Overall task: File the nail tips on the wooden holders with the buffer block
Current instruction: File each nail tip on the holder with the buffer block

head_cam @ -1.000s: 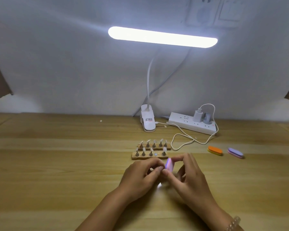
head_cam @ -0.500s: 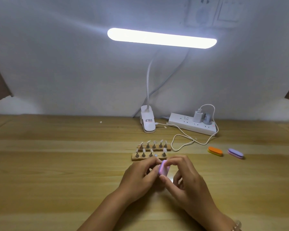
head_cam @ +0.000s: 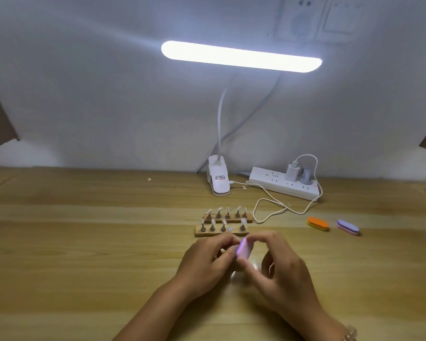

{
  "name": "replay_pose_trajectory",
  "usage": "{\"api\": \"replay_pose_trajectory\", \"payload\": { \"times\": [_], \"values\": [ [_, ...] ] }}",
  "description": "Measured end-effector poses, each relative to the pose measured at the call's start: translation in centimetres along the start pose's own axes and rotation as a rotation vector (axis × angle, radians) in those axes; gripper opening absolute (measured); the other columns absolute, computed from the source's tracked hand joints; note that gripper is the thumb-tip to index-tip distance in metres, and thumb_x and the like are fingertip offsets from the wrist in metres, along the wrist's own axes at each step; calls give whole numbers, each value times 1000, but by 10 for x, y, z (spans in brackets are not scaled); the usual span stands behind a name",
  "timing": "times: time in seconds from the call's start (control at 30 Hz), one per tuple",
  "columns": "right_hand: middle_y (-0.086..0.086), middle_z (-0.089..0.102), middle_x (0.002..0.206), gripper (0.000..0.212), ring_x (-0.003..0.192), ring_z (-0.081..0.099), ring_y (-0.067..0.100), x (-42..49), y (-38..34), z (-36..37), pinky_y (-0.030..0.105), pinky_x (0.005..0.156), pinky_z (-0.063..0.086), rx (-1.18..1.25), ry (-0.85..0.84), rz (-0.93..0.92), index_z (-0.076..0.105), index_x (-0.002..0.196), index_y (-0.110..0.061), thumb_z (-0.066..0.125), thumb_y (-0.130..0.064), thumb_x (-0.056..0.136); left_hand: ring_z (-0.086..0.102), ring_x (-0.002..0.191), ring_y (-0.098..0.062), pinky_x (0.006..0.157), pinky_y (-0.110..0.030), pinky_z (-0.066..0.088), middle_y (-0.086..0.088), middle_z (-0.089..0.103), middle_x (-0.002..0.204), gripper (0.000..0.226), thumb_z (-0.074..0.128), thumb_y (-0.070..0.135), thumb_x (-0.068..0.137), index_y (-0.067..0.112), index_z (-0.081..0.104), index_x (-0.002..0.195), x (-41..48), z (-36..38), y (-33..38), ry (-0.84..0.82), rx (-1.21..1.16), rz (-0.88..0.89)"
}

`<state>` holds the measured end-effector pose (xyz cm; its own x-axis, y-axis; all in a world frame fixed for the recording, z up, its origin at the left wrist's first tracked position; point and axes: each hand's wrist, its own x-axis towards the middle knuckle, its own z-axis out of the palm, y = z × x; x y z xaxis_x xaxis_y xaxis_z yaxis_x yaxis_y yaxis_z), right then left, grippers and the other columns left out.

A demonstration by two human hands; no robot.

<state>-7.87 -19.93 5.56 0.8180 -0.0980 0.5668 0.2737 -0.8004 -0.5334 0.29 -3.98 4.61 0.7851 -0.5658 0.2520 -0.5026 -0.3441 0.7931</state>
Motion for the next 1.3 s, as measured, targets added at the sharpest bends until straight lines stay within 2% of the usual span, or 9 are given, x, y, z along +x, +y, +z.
{"api": "replay_pose_trajectory", "payload": {
  "times": [0.17, 0.27, 0.4, 0.5, 0.63, 0.77, 0.87, 1.0, 1.3],
  "values": [
    [-18, 61, 97, 25, 55, 57, 11, 6, 5, -1, 29, 57, 47, 69, 68, 116, 61, 99, -32, 78, -32, 80, 66, 80, -5, 75, -37, 53, 20, 70, 85, 19, 49, 38, 94, 34, 67, 98, 0, 0, 1, -5, 26, -3],
    [-19, 60, 99, 26, 55, 57, 7, 0, -1, -1, 26, 55, 48, 35, -3, 6, 60, 100, -32, 77, -34, 80, 64, 79, -7, 74, -39, 52, 18, 69, 87, 20, 48, 35, 93, 33, 67, 99, -1, -1, 2, 3, 8, 3],
    [-19, 61, 97, 27, 55, 57, 9, 4, 4, -2, 29, 56, 47, 66, 44, 113, 60, 98, -33, 79, -28, 79, 67, 81, -10, 78, -43, 52, 17, 70, 85, 20, 47, 37, 93, 32, 66, 97, 0, -1, 2, 2, 0, -12],
    [-19, 59, 100, 28, 55, 56, 6, 1, -1, -1, 27, 54, 48, 18, -9, 1, 59, 101, -32, 78, -34, 79, 65, 82, -10, 77, -44, 51, 16, 69, 88, 21, 47, 37, 93, 33, 67, 99, 0, 0, 2, -1, 6, -1],
    [-19, 60, 98, 28, 55, 57, 10, 5, 4, -1, 26, 55, 46, 64, 52, 114, 59, 97, -33, 79, -31, 78, 67, 83, -9, 80, -44, 52, 16, 70, 86, 20, 47, 37, 94, 33, 66, 97, 1, 0, 2, -6, -1, -13],
    [-20, 58, 99, 30, 55, 55, 7, 1, -2, 0, 29, 53, 49, 14, -23, 18, 58, 99, -32, 79, -36, 78, 64, 81, -12, 76, -46, 51, 14, 68, 86, 19, 47, 36, 94, 32, 65, 96, 0, 0, 1, 14, -11, -2],
    [-19, 60, 98, 28, 54, 56, 10, 5, 5, -1, 27, 55, 46, 54, 51, 153, 57, 94, -34, 79, -32, 77, 67, 81, -7, 80, -44, 52, 17, 71, 83, 18, 47, 35, 95, 32, 65, 94, 1, 0, 2, 6, -25, -10],
    [-18, 58, 96, 31, 52, 54, 7, 1, 0, 0, 25, 54, 46, 3, -5, 58, 57, 95, -32, 81, -31, 76, 63, 77, -8, 75, -44, 51, 19, 66, 80, 15, 47, 35, 94, 36, 62, 91, 0, 0, 1, 14, -2, 8],
    [-18, 59, 95, 29, 52, 54, 9, 4, 2, 0, 24, 54, 44, 56, 11, 92, 57, 93, -32, 81, -32, 76, 64, 77, -8, 76, -44, 51, 18, 67, 80, 16, 47, 35, 94, 34, 63, 92, 2, 0, 1, 13, -6, -2]
  ]
}}
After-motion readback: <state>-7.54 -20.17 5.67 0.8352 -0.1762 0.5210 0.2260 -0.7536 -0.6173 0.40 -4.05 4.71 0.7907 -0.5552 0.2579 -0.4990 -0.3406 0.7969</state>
